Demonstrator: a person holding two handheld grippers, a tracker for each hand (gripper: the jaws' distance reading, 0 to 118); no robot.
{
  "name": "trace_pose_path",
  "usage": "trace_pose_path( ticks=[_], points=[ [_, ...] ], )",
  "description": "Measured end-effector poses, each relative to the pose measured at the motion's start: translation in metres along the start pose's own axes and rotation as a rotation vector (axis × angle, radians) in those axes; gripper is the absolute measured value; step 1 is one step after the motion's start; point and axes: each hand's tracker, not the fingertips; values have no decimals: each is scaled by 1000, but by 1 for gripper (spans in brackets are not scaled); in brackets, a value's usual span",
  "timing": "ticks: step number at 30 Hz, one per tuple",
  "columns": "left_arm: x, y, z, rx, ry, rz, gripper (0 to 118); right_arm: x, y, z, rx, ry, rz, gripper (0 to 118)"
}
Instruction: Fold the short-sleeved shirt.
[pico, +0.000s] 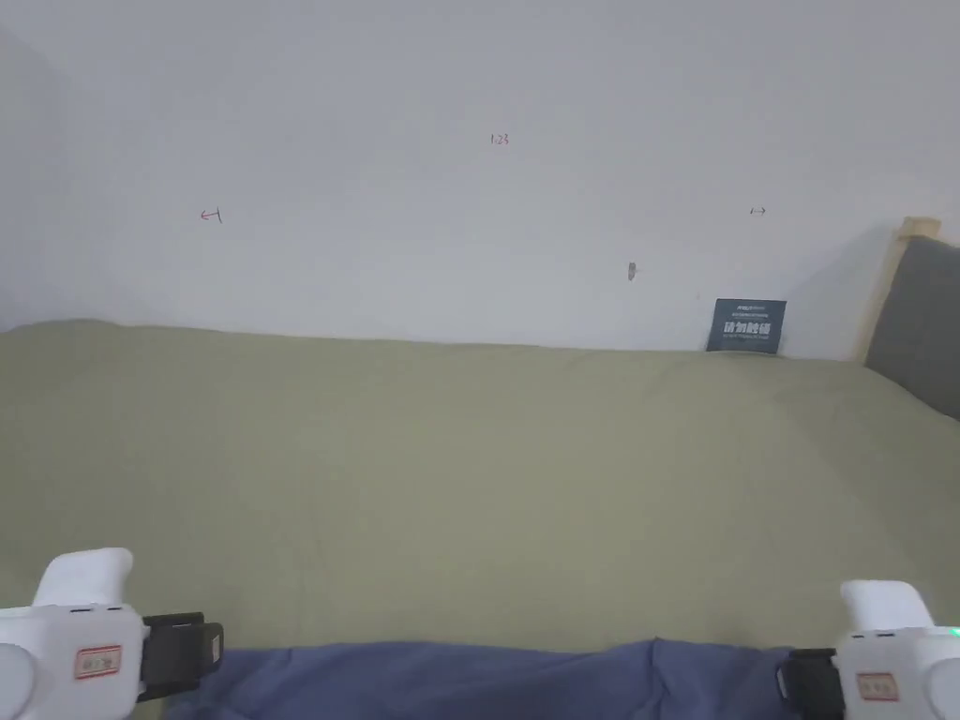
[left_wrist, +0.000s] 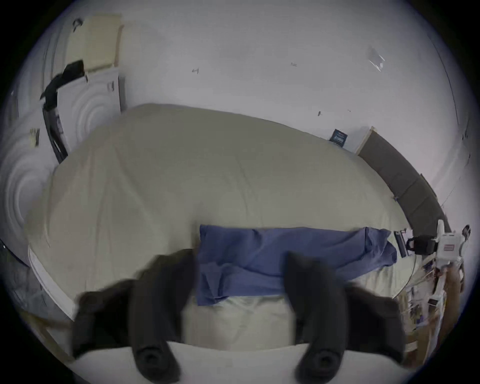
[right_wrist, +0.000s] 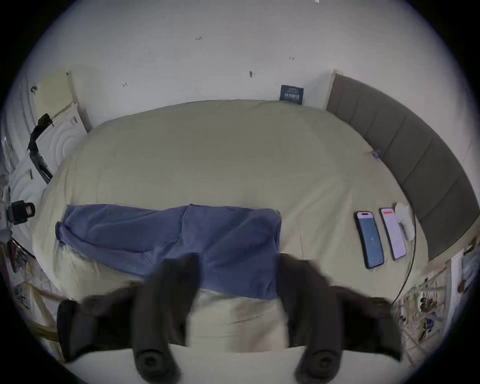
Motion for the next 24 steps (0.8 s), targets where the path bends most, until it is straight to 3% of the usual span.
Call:
trace_pose_path(
  ticks=[1,2,11,14,19,24],
  points=[
    [7,-2,-2,-5,8,-10,14,-6,-1,-3,-8,-16,6,9],
    [6,-4,-13,-20,22,-26,0,-10,1,-6,-17,-20,1,8],
    [-2,-18,-33,-75,-19,-25,0,-20,-12,-15,-41,5,-4,7],
    [-34,-2,-41,-137,-142,14,0,-22,-15,-14,-39,6,-3,7],
    [-117,9,-72,-200,-496,261,0,-25,-17,-15,-41,30,-7,7],
    [-165,-10,-94,-191,-527,474,0,-32,-19,-18,-46,56,4,7]
  ],
)
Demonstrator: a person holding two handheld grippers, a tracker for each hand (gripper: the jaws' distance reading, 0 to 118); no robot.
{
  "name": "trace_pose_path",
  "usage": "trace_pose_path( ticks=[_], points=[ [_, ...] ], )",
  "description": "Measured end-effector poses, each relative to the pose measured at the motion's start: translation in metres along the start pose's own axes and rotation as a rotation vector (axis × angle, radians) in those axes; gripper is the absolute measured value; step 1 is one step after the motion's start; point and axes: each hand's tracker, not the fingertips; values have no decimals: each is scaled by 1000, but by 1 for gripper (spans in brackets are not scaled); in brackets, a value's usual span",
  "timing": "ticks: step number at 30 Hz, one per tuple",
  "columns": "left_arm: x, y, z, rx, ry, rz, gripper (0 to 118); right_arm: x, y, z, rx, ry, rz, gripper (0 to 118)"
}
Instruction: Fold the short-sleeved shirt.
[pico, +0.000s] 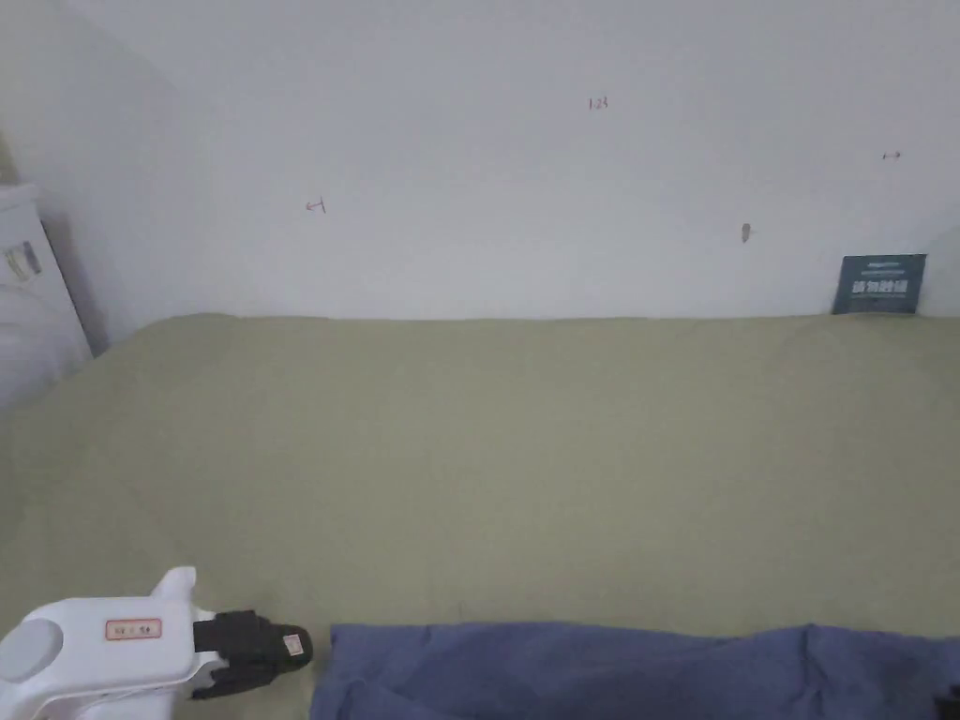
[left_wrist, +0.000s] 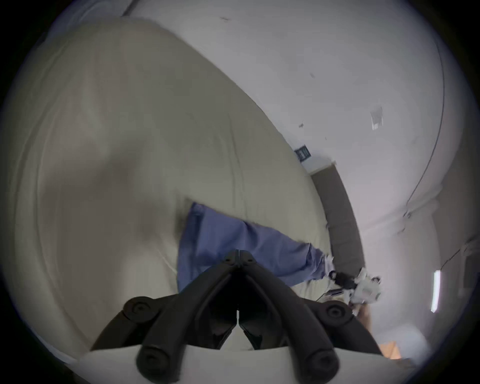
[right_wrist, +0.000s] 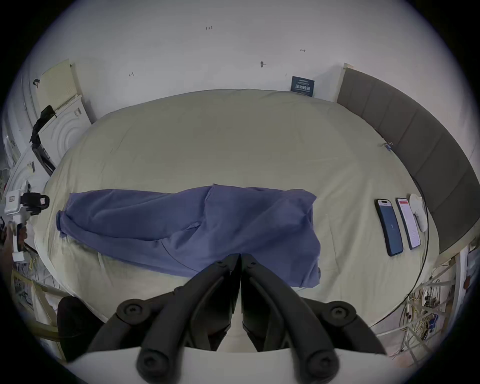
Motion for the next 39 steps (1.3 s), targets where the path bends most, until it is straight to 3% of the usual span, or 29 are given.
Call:
trace_pose_path(
  ticks=[4,5,6,7,8,11,13,16,17,18,19,20,22,26,32,39],
  points=[
    [-19,2,-11,-35,-45,31,0,-1,0,-1,-9,1,7,7],
    [-22,3,-13,-47,-56,50,13,-1,1,-3,-11,1,8,7],
    [-12,-3,-13,-37,-43,42,45,-1,2,-3,-14,2,9,7],
    [-11,-6,-15,-12,-20,23,87,-1,2,-3,-14,9,8,7],
    [-12,-7,-19,-20,-15,26,118,-1,2,-2,-13,17,7,7],
    [-16,-16,-34,-67,-91,108,118,-5,2,1,-11,24,13,7],
    [-18,-26,-52,-144,-43,139,118,-7,1,2,-10,27,17,7],
    [-22,-23,-57,-72,-89,81,118,-12,-1,2,-8,35,16,7],
    [-22,-23,-57,-83,-86,104,112,-12,0,1,-10,39,13,7],
    [-24,-20,-58,-78,-97,132,89,-14,-1,0,-14,46,9,7],
    [-27,-21,-55,-50,-124,161,40,-15,-3,-1,-18,55,7,7],
    [-30,-21,-53,-27,-137,181,40,-17,-4,-1,-20,62,6,7],
    [-35,-20,-55,-3,56,127,5,-13,-7,-6,-23,70,4,7],
    [-37,-28,-49,-28,-104,162,5,-4,-11,-8,-26,89,-23,7],
    [-3,-19,-26,45,-97,34,5,14,-12,0,-17,71,-51,7],
    [84,-6,-28,-5,-206,-256,5,30,-7,17,19,60,-83,7]
  ],
)
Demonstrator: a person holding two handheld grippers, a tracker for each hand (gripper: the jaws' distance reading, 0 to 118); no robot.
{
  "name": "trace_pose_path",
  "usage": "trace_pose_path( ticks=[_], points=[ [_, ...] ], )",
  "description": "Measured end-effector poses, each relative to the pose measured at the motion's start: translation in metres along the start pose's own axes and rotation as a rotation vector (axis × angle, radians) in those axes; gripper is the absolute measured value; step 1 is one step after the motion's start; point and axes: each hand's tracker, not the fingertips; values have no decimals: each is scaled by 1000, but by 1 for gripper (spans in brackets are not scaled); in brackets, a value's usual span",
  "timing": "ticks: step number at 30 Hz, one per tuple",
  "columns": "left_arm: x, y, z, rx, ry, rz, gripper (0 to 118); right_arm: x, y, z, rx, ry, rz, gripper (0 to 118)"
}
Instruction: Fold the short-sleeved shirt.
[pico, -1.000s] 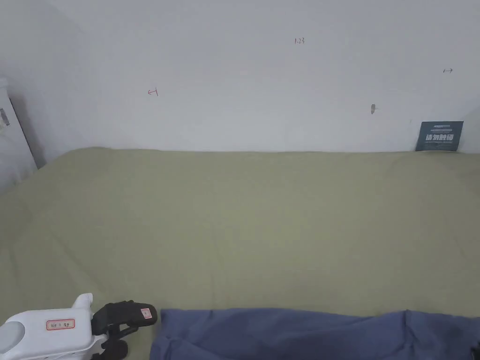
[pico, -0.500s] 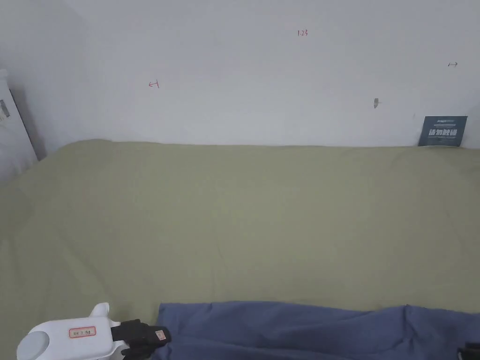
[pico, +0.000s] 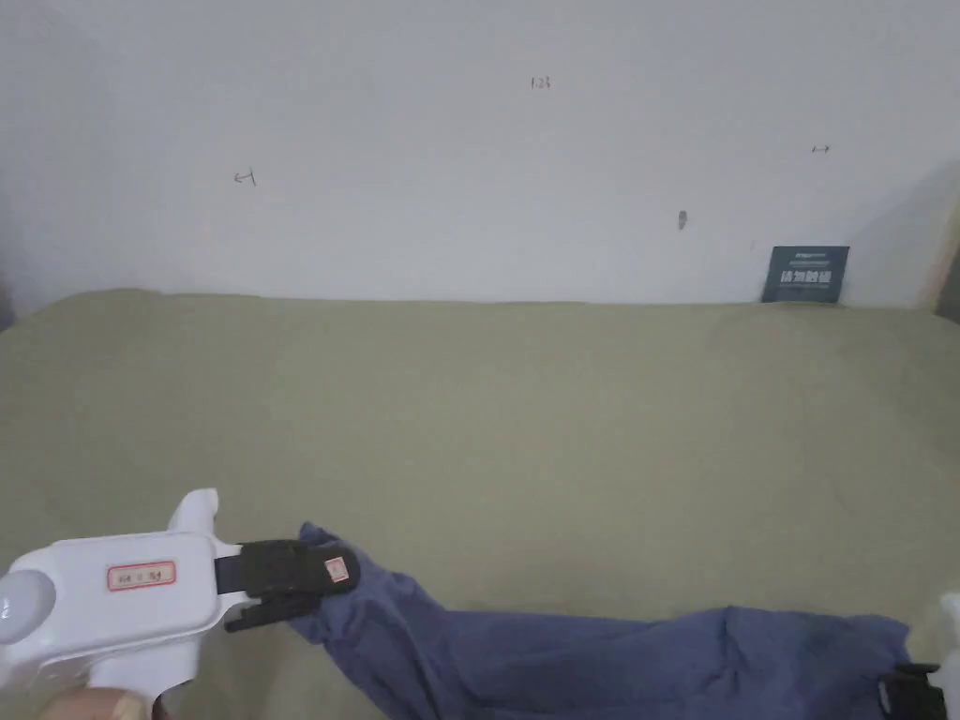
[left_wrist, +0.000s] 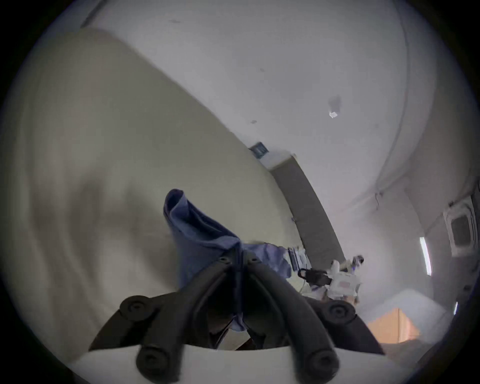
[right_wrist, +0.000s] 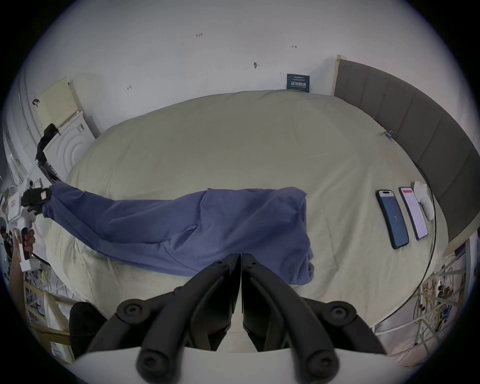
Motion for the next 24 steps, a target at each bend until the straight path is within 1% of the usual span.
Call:
trace_pose_path(
  ticks=[2,3,4,6,7,11,14,16,17,18,19,20,24],
  points=[
    [21,1,-19,-36,-38,-57,5,3,1,4,14,3,-11,7],
    [72,1,-62,-62,-53,-69,5,5,1,6,22,6,-20,7],
    [91,-2,-85,-91,-61,-76,5,7,0,8,27,9,-25,7],
    [105,-12,-118,-140,-69,-92,5,12,-1,7,29,12,-28,7],
    [109,-14,-145,-168,-70,-93,5,14,-1,6,28,15,-28,7],
    [121,-42,-214,-282,-80,-76,5,19,-6,2,20,16,-37,7],
    [117,-67,-249,-331,-47,-67,5,23,-8,-2,10,17,-46,7],
    [109,-76,-272,-347,-22,-26,7,26,-10,-6,3,13,-47,7],
    [104,-81,-276,-369,-19,18,16,27,-11,-7,-1,11,-49,7],
    [100,-85,-278,-384,-27,55,35,28,-11,-8,-6,9,-52,8],
    [98,-83,-280,-396,-34,83,61,30,-11,-10,-11,8,-54,8],
    [97,-82,-276,-379,-32,81,82,30,-11,-11,-14,6,-55,8],
    [97,-58,-239,-217,-95,130,82,29,-11,-13,-27,-2,-42,8]
  ],
)
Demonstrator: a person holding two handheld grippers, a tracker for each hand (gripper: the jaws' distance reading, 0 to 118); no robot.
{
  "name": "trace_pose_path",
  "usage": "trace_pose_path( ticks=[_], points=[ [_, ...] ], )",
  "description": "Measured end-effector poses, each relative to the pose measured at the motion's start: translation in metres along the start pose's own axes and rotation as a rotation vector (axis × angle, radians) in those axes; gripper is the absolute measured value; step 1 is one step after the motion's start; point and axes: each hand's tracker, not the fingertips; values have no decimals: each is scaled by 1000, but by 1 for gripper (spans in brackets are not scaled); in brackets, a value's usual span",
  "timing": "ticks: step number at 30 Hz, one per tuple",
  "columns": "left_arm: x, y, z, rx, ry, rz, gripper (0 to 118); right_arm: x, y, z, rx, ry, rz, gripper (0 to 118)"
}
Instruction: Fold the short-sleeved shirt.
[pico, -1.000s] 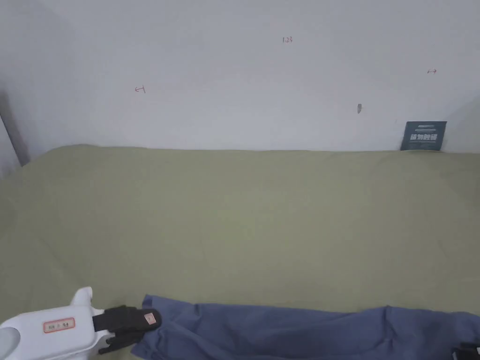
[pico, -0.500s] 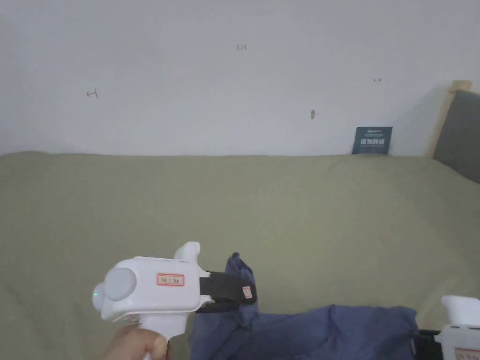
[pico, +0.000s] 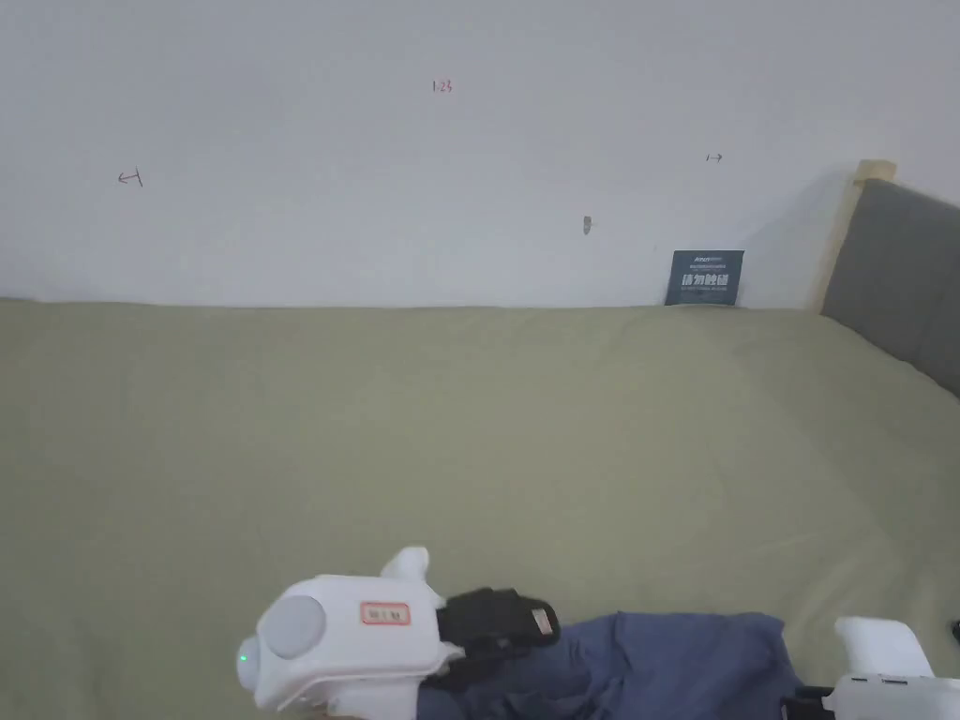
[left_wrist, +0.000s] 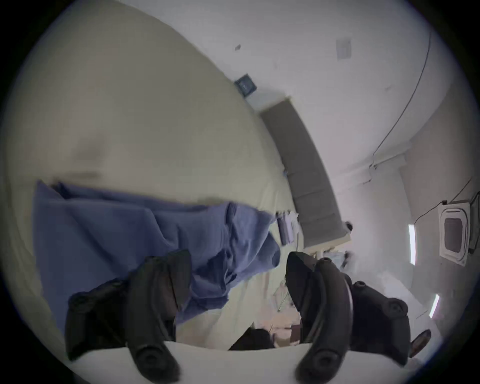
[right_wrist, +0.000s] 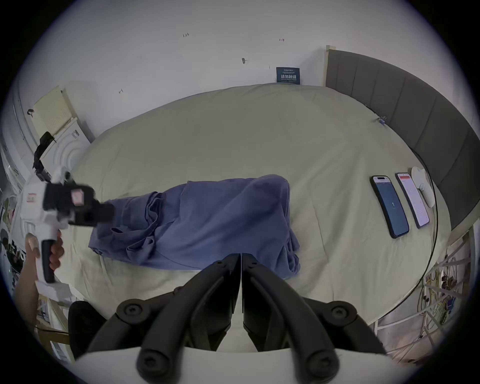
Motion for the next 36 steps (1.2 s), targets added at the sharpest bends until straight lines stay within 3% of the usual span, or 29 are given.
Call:
trace_pose_path(
  ticks=[1,2,4,5,15,16,18,23,26,29,33,36],
  points=[
    [-2,2,13,54,-15,-1,78,-1,0,0,-1,5,3,8],
    [-4,3,23,104,-44,6,63,-2,-1,0,0,10,4,8],
    [-9,7,34,145,-68,22,9,-4,-1,-1,0,21,5,8],
    [-12,6,34,140,-45,27,1,-5,-2,0,0,25,6,8],
    [-56,-62,-76,-211,69,177,0,-15,2,17,39,19,49,8],
    [-57,-75,-84,-223,78,159,0,-15,2,19,43,17,53,8],
    [-55,-87,-87,-124,-47,192,0,-14,2,22,54,14,62,8],
    [-48,-86,-85,-128,-7,199,0,-16,5,19,43,-8,72,8],
    [-30,-74,-64,-109,41,112,0,-19,4,18,47,7,70,8],
    [-13,-49,-21,-86,-42,23,0,-26,6,15,37,14,86,8],
    [-21,-12,57,-16,89,-105,0,-34,10,12,30,23,112,8],
    [-55,-4,104,23,101,29,0,-37,11,9,29,33,112,8]
  ],
)
